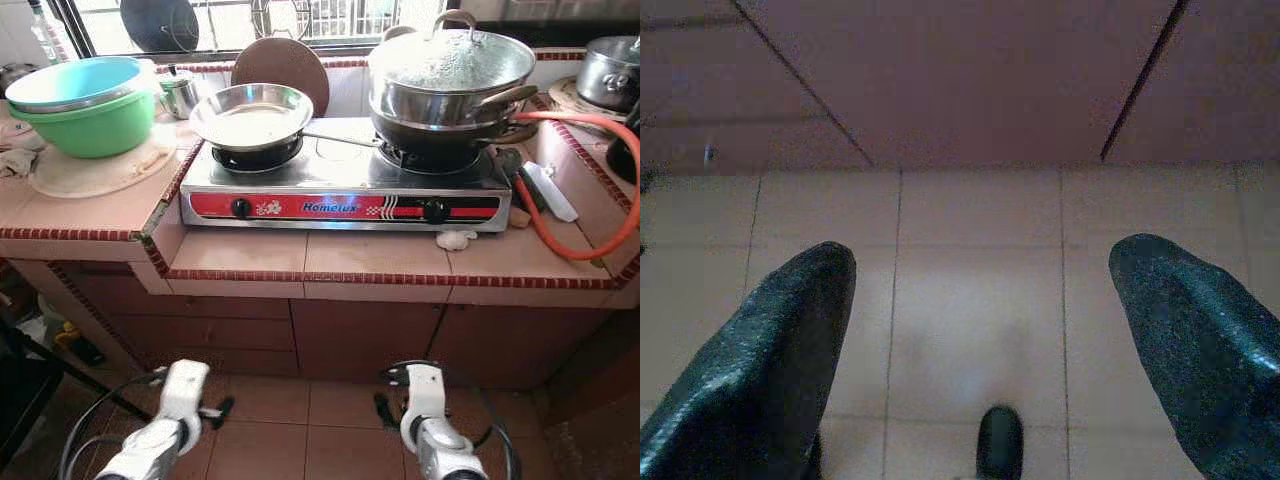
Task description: Kitchen organization
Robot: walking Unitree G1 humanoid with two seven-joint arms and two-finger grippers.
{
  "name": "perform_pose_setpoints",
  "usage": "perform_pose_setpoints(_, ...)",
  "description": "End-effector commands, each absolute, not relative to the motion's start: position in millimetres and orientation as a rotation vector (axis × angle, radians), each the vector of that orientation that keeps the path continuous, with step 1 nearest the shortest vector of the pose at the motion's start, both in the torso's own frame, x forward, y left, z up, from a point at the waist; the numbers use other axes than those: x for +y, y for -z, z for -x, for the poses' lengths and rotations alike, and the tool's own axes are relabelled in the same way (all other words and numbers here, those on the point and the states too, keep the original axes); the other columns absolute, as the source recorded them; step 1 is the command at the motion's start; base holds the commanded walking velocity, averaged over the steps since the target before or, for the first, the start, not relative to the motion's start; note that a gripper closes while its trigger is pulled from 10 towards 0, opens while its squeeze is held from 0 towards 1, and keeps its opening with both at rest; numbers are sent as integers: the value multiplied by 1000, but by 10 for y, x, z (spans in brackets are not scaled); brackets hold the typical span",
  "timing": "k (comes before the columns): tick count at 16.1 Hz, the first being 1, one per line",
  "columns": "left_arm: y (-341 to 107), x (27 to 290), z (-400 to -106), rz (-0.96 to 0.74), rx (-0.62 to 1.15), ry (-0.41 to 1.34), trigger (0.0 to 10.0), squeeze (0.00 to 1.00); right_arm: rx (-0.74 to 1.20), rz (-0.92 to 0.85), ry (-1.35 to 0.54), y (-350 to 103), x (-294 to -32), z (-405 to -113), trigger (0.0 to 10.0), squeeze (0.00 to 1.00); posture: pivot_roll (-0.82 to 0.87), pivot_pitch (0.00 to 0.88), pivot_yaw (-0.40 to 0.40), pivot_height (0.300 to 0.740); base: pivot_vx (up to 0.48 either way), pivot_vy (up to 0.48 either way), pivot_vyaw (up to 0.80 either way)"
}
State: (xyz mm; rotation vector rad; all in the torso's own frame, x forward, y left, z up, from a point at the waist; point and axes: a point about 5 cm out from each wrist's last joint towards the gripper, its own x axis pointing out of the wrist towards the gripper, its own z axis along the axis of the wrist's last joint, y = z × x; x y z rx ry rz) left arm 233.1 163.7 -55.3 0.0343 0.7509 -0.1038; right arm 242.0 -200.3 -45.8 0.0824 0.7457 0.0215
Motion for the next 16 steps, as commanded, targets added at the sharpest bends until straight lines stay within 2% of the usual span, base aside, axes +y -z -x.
perform_pose_setpoints(1, 479, 1727, -2393, 25, 676, 33, 10000, 0, 669, -80, -34, 356, -2028, -2526, 10000, 0, -140, 0, 47, 740, 0, 0, 0)
perform_pose_setpoints(3, 392, 1710, -2440, 69, 578, 28, 10000, 0, 610, -67, -65, 250, -2045, -2632, 10000, 0, -125, 0, 39, 740, 0, 0, 0)
perform_pose_setpoints(6, -47, 1609, -2479, 60, 294, 42, 10000, 0, 451, 39, -150, -53, -2090, -2870, 10000, 0, -84, 0, 5, 740, 0, 0, 0)
perform_pose_setpoints(8, -279, 1572, -2430, 36, 211, 73, 10000, 0, 375, 3, -168, -221, -2078, -2970, 10000, 0, -71, 0, -8, 740, 0, 0, 0)
perform_pose_setpoints(9, -360, 1542, -2359, 43, 193, 93, 10000, 0, 317, 11, -185, -329, -2046, -3007, 10000, 0, -67, 0, -11, 740, 0, 0, 0)
perform_pose_setpoints(12, -468, 1702, -2105, 45, 209, 84, 10000, 0, 199, -69, -234, -587, -1921, -2965, 10000, 0, -57, 0, -11, 740, 0, 0, 0)
perform_pose_setpoints(16, -628, 1762, -1953, 39, 245, 105, 10000, 0, 228, -102, -220, -631, -1993, -2757, 10000, 0, -57, 0, 14, 740, 0, 0, 0)
